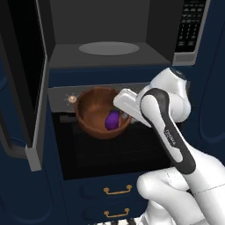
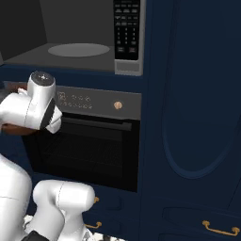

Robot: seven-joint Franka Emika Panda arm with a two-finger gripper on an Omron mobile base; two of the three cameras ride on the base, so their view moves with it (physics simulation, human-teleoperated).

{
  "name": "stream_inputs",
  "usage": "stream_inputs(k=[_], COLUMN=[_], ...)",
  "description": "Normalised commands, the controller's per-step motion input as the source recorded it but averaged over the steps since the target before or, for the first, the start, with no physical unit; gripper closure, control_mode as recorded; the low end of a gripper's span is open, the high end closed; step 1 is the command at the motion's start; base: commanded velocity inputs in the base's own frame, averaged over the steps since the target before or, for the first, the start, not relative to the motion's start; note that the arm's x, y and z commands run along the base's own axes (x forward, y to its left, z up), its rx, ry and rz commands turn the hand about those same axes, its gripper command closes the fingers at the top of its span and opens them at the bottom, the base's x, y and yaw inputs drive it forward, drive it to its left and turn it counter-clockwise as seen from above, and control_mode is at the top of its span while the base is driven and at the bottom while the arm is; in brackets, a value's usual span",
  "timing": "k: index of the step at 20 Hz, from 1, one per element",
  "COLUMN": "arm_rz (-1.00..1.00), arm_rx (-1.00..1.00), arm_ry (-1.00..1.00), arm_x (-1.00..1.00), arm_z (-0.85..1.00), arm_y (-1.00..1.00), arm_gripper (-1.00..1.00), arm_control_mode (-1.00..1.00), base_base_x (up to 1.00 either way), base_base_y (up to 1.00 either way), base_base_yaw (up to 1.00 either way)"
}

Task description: Pick the eggplant from the sink and place it in the bowl. Then pick the bowl and place it in the microwave. Then close the microwave door and press the start button.

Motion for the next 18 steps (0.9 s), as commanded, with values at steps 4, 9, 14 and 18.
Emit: stream_inputs(k=[4,9,14,18], arm_rz=[-0.02,-0.05,-0.14,-0.25], arm_rx=[0.12,0.11,0.05,0.0], arm_ry=[-0.07,0.01,0.06,0.14], arm_x=[-0.11,0.21,0.77,1.0], arm_z=[1.0,1.0,0.98,0.45], arm_y=[-0.89,-0.74,-0.16,-0.01], arm_gripper=[1.0,1.0,1.0,1.0], arm_control_mode=[-1.0,-1.0,-1.0,-1.0], base_base_x=[0.0,0.0,0.0,0.0], base_base_y=[0.0,0.0,0.0,0.0], base_base_yaw=[0.0,0.0,0.0,0.0])
